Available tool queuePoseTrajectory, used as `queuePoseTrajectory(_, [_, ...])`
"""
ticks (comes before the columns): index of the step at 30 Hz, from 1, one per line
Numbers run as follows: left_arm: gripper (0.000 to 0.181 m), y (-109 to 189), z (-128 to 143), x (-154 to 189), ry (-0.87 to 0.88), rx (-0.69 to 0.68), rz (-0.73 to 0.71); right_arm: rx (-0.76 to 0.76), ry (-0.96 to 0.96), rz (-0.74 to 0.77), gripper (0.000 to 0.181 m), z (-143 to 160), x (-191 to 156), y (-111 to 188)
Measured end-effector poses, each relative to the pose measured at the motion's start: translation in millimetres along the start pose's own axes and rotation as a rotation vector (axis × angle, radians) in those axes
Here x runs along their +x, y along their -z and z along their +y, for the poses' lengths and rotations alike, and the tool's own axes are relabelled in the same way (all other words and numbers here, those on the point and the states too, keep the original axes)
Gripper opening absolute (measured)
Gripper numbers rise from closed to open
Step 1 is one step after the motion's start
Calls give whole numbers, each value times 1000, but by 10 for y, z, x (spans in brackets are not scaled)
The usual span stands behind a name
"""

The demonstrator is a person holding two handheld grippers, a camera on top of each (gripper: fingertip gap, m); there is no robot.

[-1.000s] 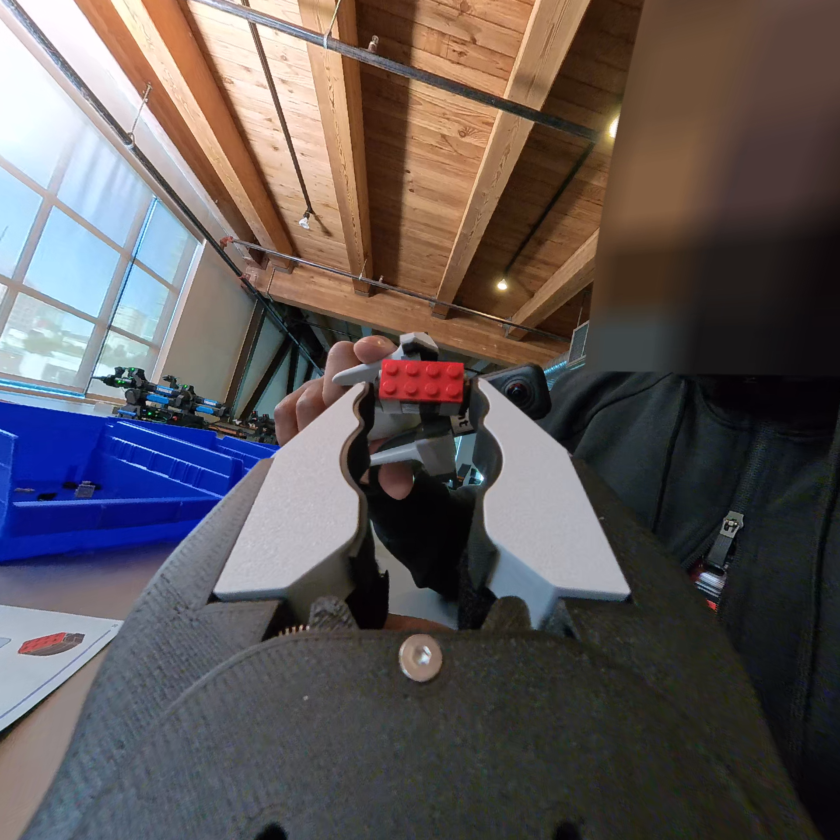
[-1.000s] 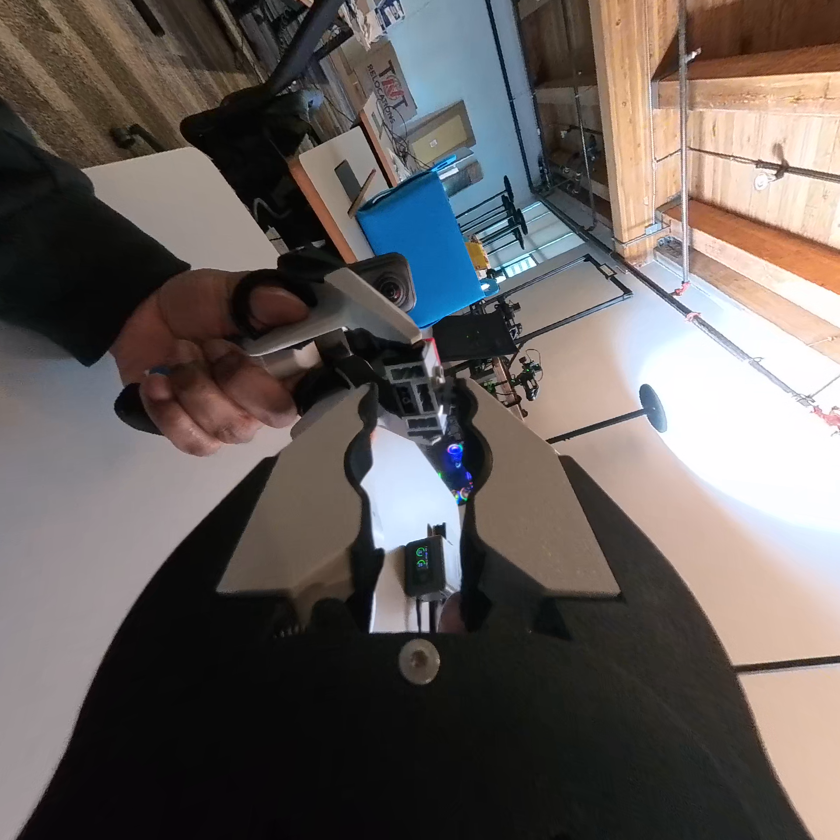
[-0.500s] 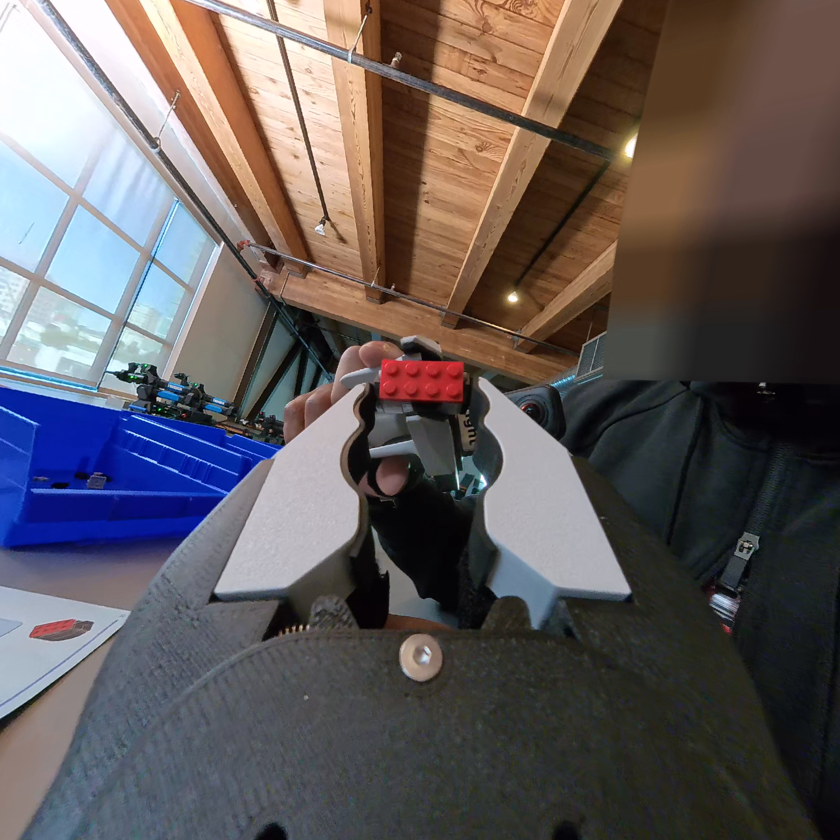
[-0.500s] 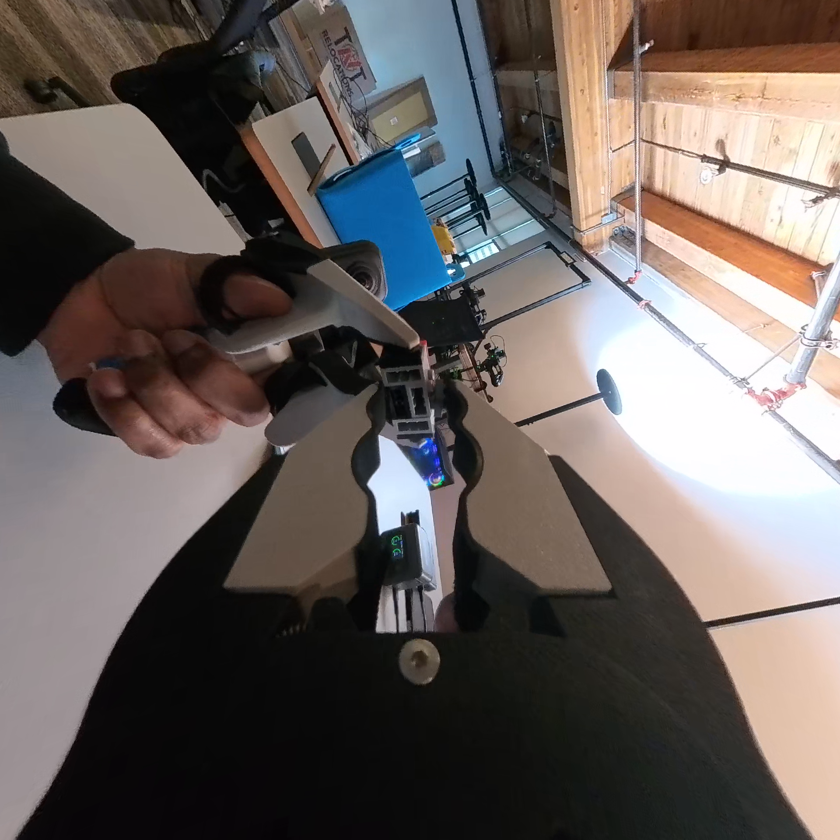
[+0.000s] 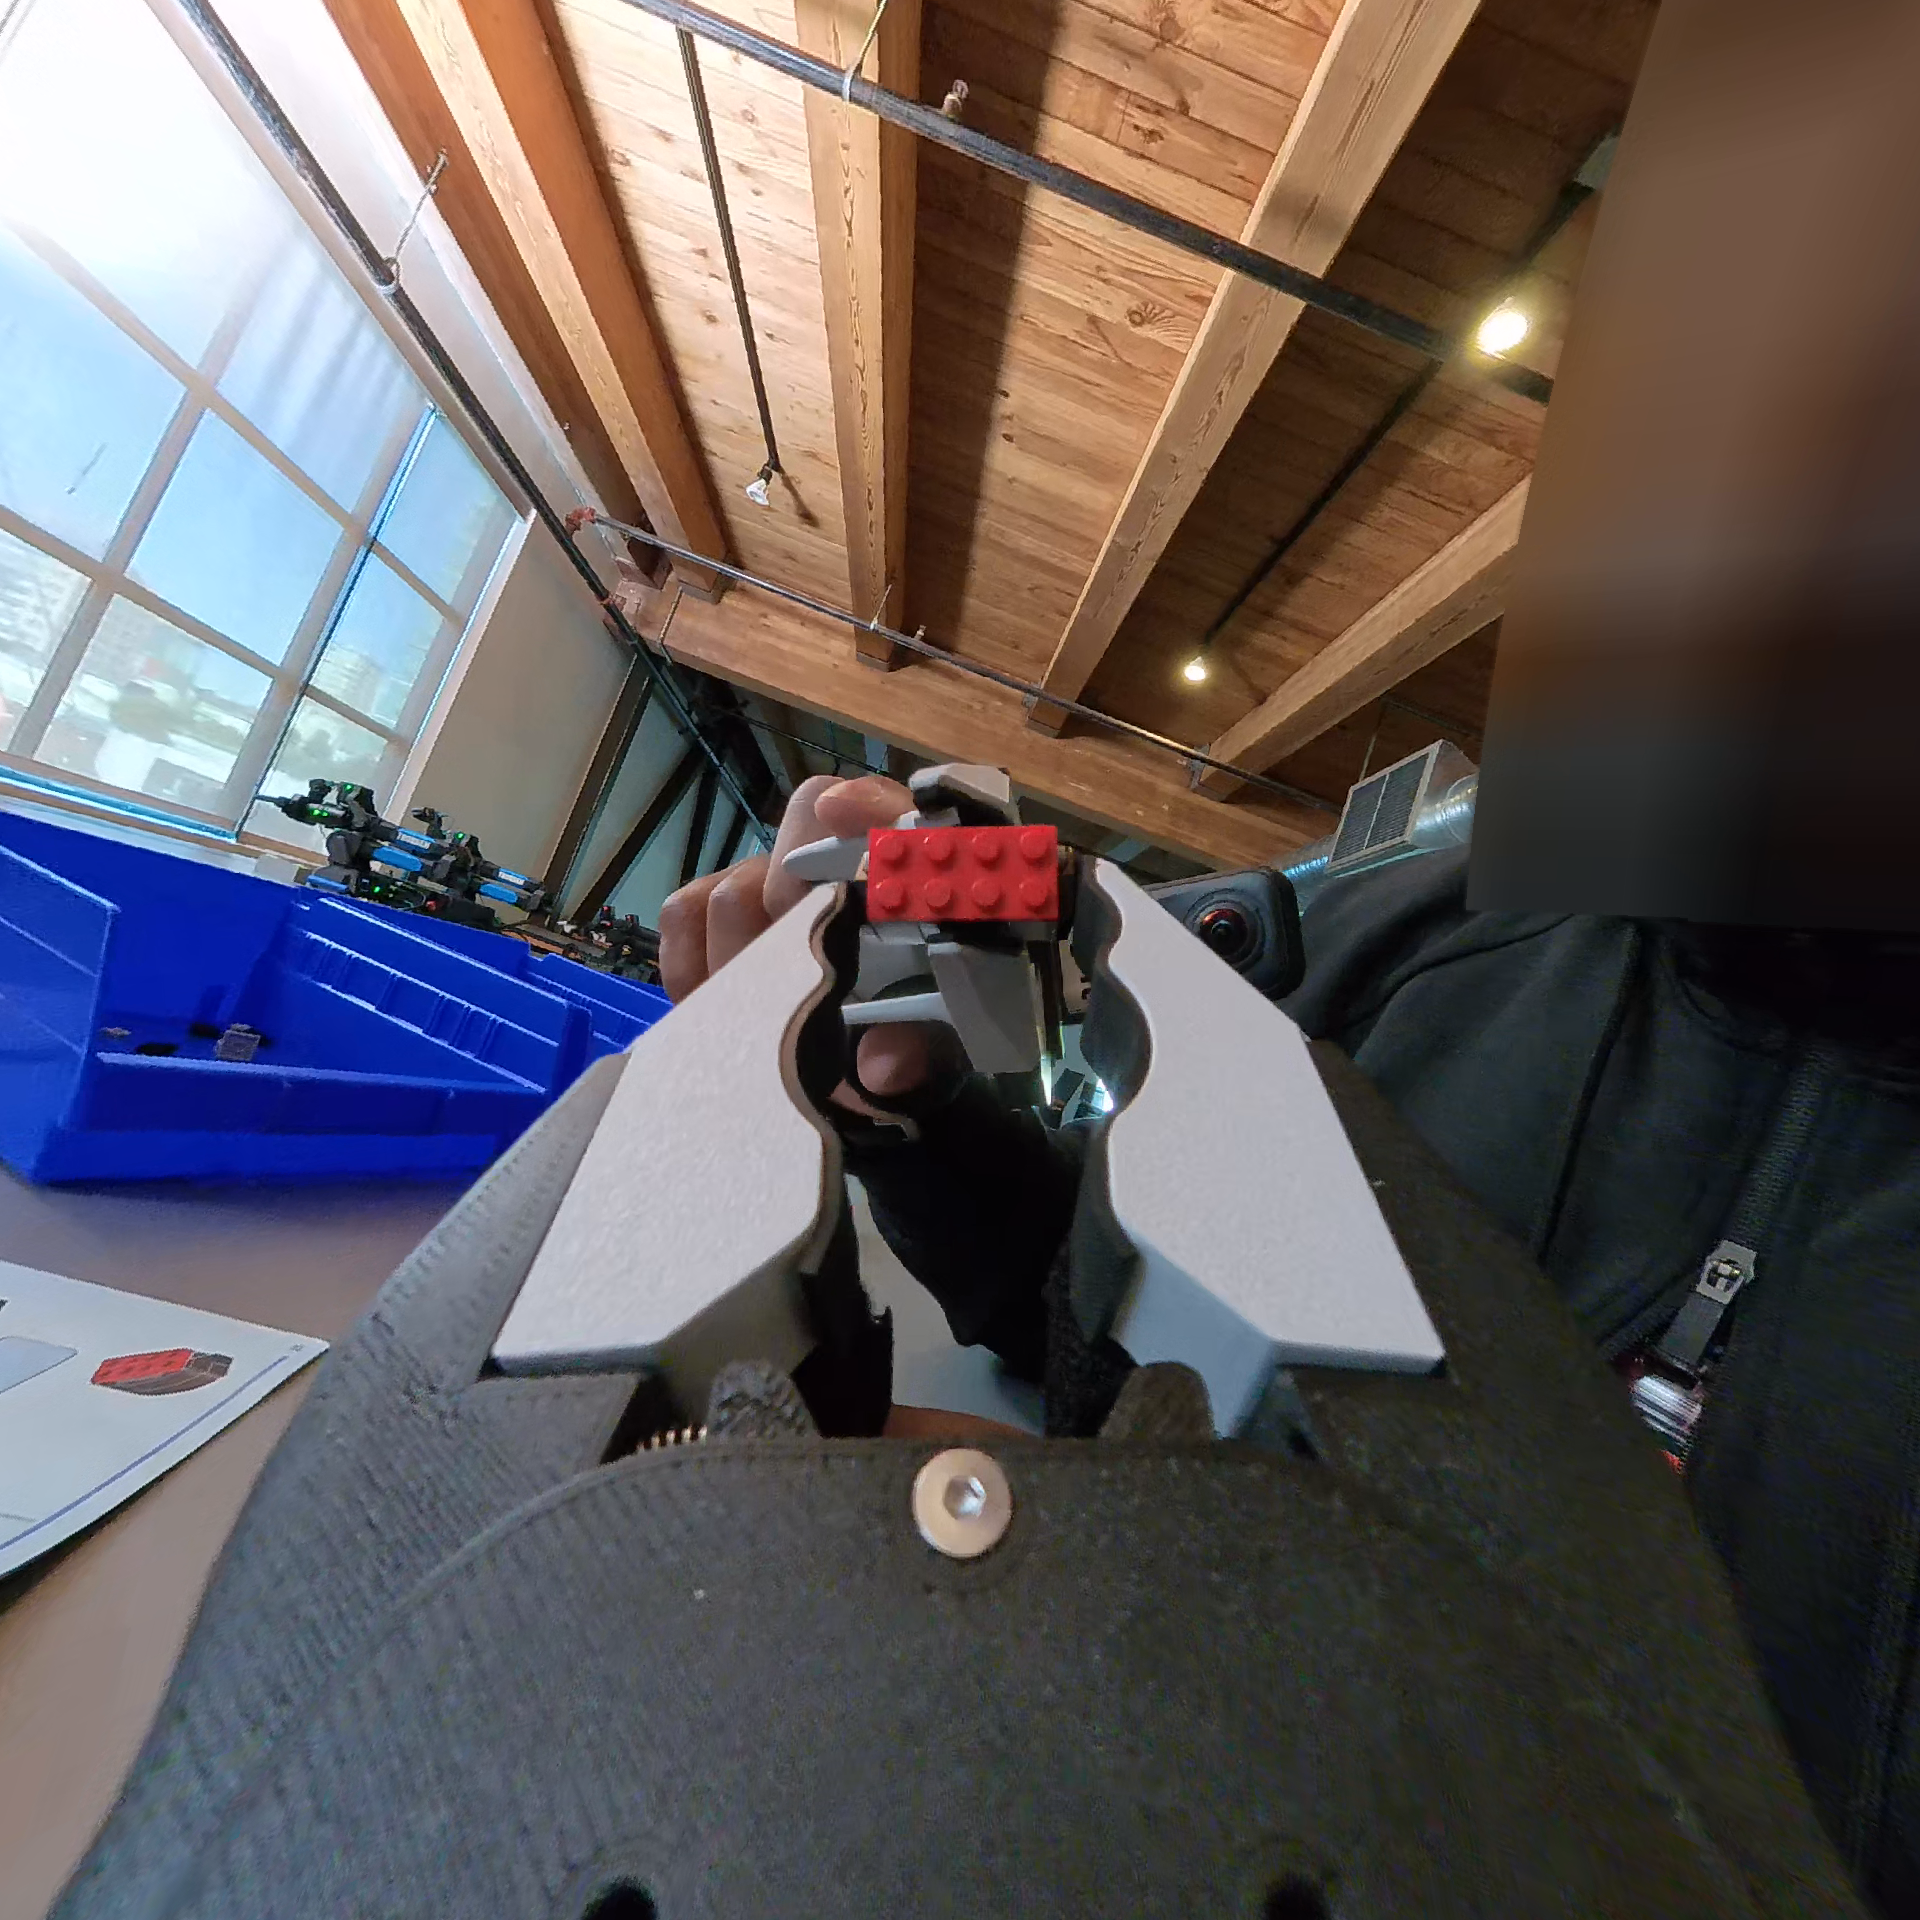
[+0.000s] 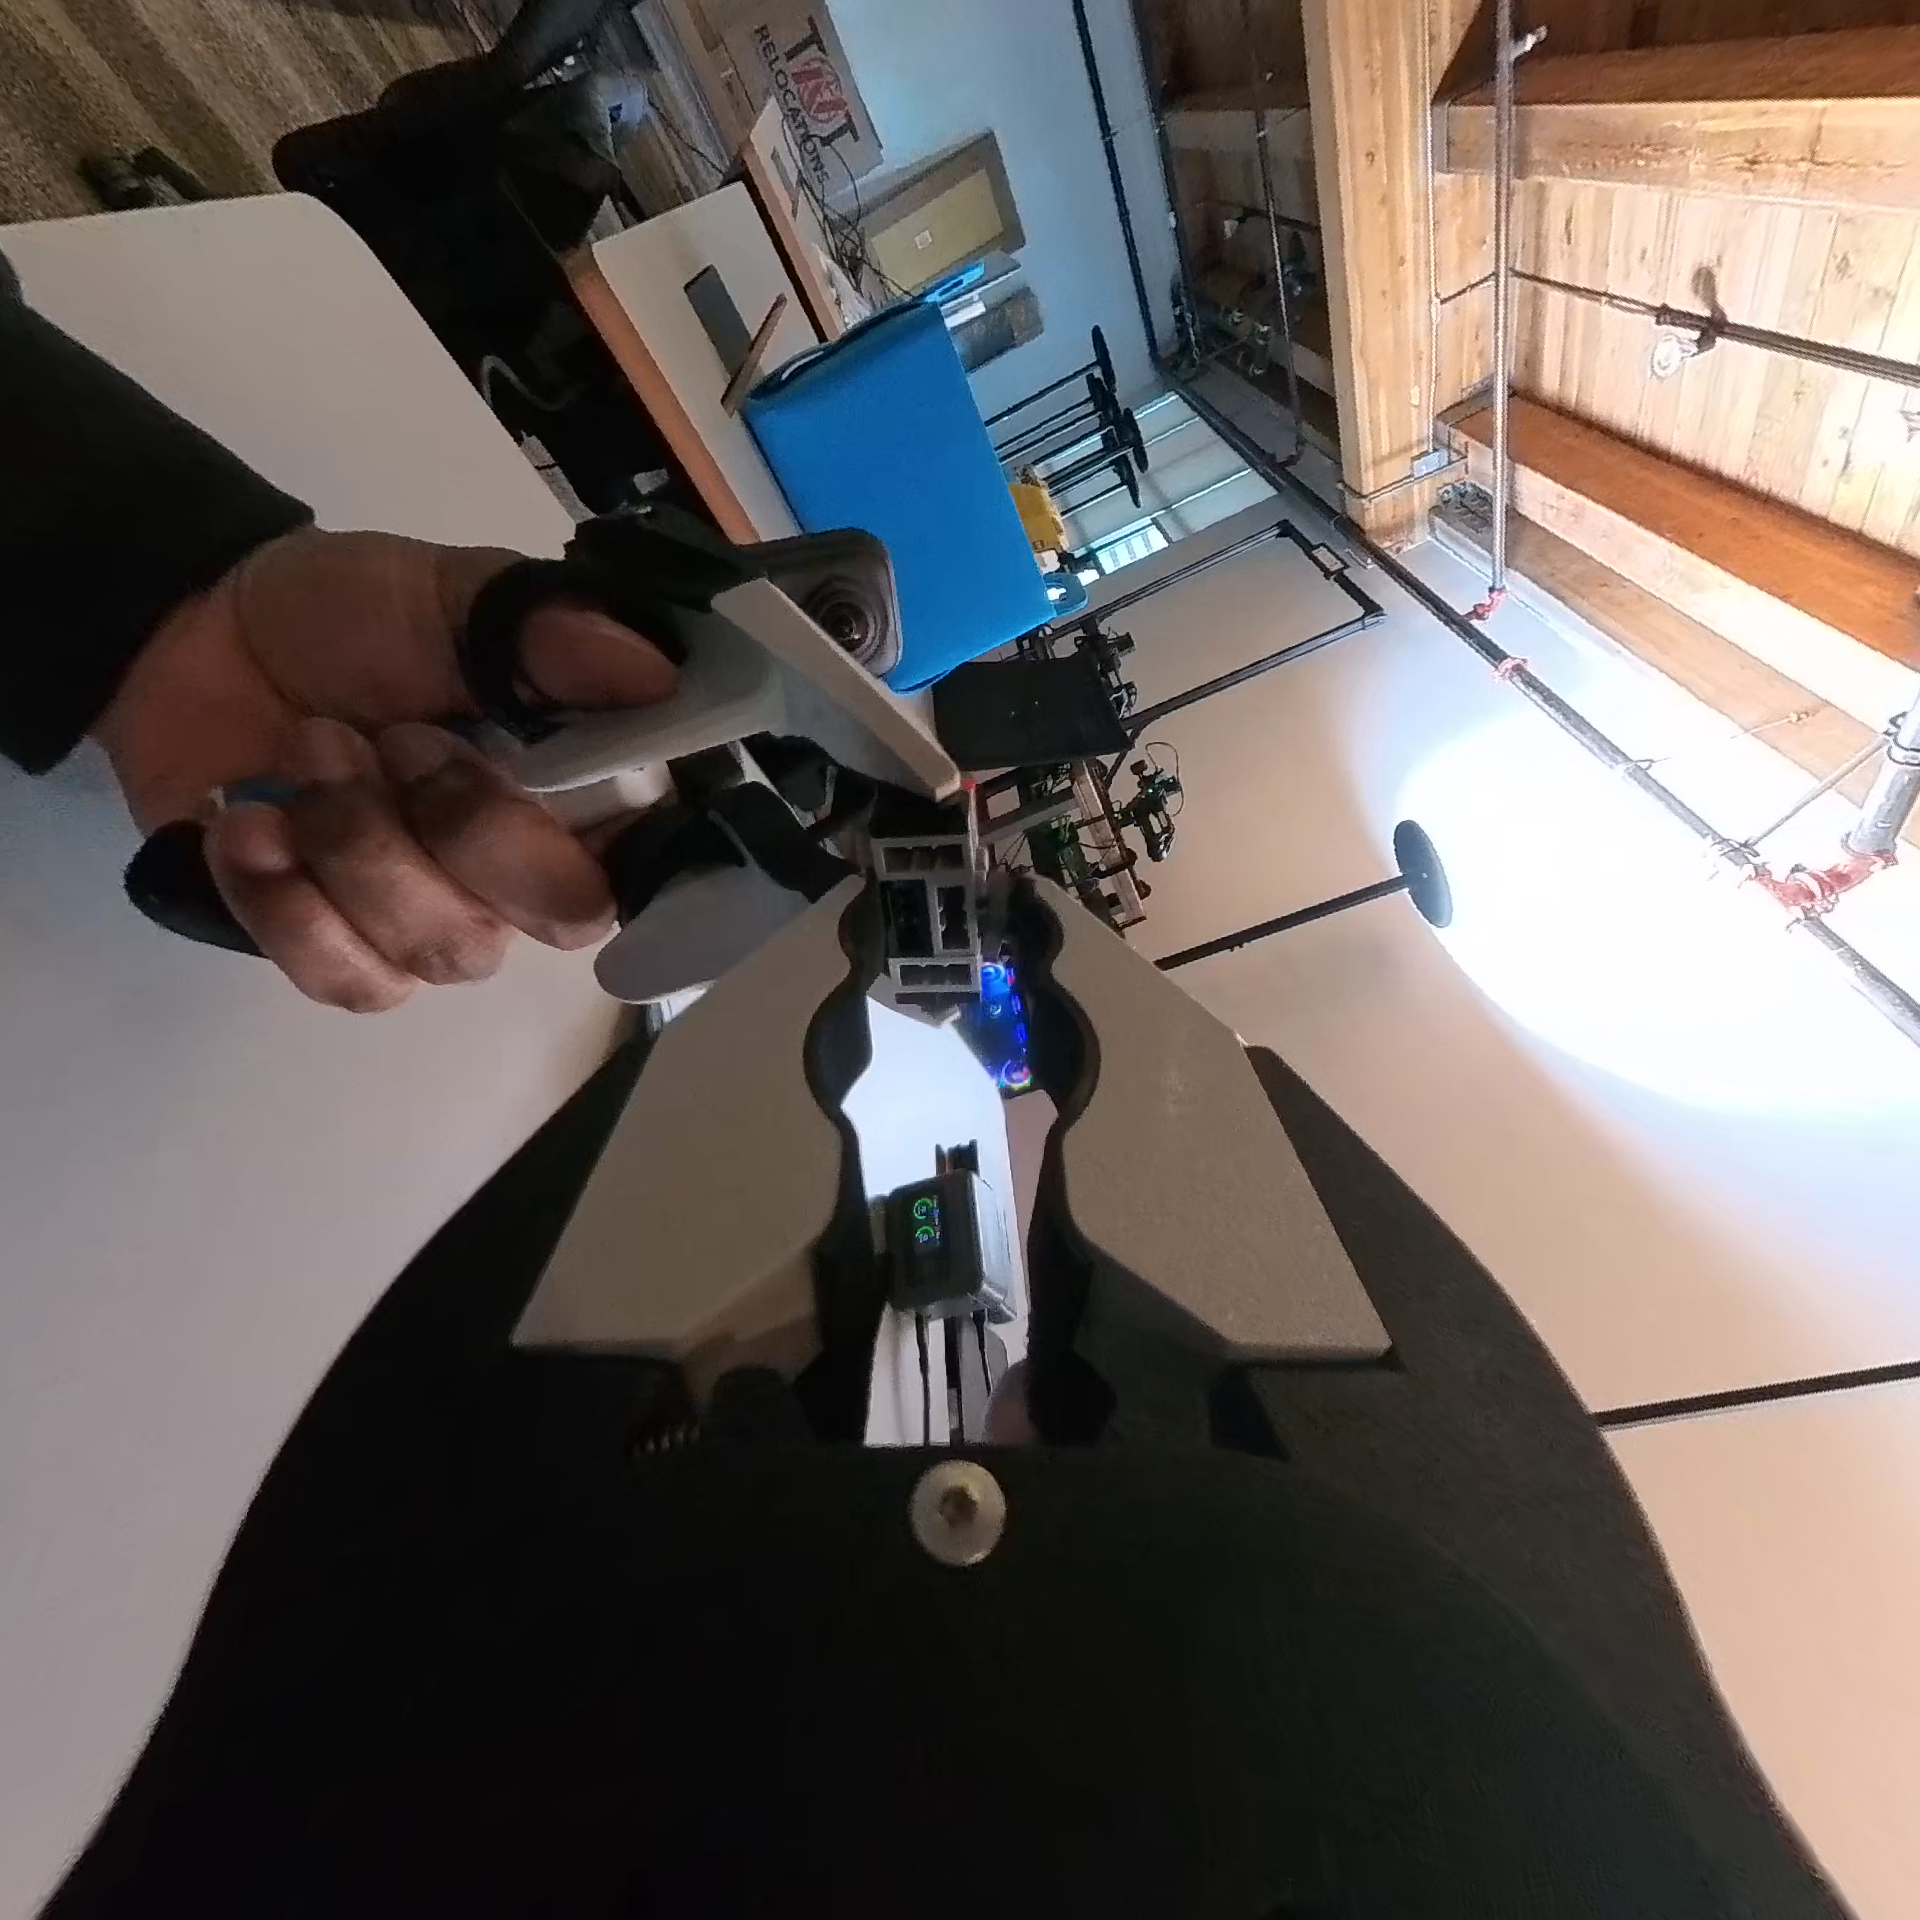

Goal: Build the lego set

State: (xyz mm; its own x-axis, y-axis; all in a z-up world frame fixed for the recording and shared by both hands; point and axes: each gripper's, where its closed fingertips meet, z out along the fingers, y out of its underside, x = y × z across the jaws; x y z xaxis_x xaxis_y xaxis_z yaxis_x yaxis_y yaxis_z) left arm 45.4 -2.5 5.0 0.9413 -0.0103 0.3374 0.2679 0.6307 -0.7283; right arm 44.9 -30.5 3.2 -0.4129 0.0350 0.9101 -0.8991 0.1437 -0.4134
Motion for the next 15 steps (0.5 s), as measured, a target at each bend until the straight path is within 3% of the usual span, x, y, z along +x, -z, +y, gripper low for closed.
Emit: queuePoseTrajectory(15, [41,-4,120,-101,62,-60,-32,-52,-53,-124,24,129,-86,54])
